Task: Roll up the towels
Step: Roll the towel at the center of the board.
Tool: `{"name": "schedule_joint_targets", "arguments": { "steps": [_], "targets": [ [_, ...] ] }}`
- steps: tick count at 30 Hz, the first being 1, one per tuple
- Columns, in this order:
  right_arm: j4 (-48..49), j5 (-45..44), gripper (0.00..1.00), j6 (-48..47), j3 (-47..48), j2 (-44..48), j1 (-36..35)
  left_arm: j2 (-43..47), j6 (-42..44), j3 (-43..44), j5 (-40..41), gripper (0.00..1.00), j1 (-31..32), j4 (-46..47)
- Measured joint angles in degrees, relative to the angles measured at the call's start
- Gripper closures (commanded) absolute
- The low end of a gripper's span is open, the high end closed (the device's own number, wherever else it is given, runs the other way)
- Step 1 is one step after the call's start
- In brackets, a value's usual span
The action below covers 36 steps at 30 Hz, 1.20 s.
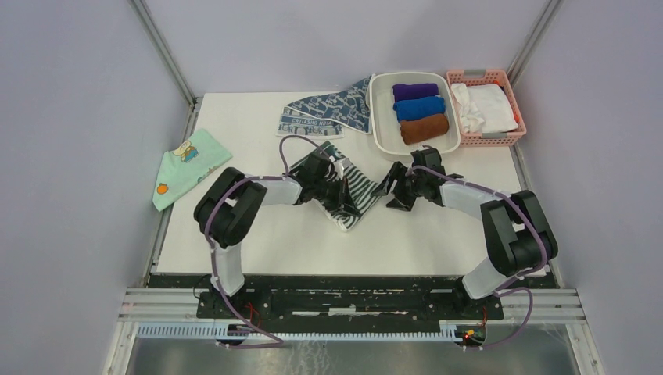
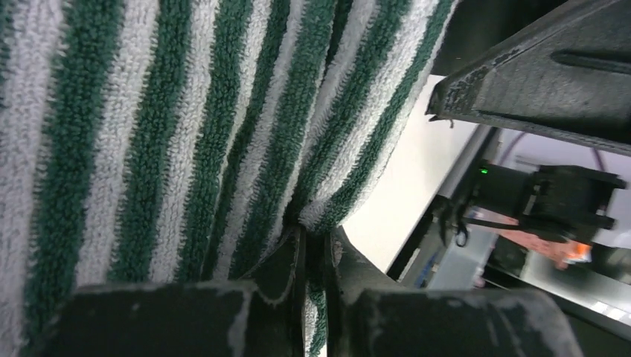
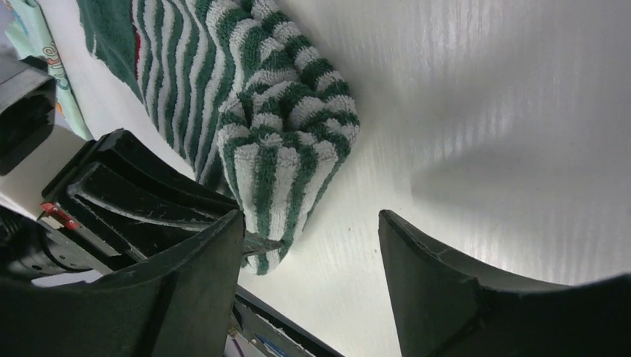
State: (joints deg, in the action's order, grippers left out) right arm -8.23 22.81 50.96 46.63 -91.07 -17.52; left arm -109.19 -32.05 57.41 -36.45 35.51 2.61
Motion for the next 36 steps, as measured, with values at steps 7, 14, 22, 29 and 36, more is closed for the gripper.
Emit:
{"name": "schedule_joint_targets", "arguments": {
  "steps": [7,14,22,29,36],
  "targets": [
    [12.5,1.9,0.23,4.5,-4.3,-3.2,0.0,-3.8,-6.1,0.2,-8.3,0.94,-2.2,3.6],
    [19.8,1.6,0.26,8.3,-5.1,-6.3,0.0,-5.6,-8.2,1.1,-10.7,0.93,-2.7,4.0],
    [13.7,-2.0,0.60,7.7,-1.7,-7.8,-0.8,-5.8,-9.1,1.1,-10.6,0.89,-2.8,4.0],
    [-0.1,-7.6,0.83,4.8,5.6,-8.3,-2.8,-5.0,-9.4,0.4,-8.9,0.70,-2.8,4.0],
    [-13.8,-11.2,0.94,2.7,14.3,-9.5,-4.5,3.3,-7.7,-2.0,2.5,0.50,-0.1,-1.3]
  ]
}}
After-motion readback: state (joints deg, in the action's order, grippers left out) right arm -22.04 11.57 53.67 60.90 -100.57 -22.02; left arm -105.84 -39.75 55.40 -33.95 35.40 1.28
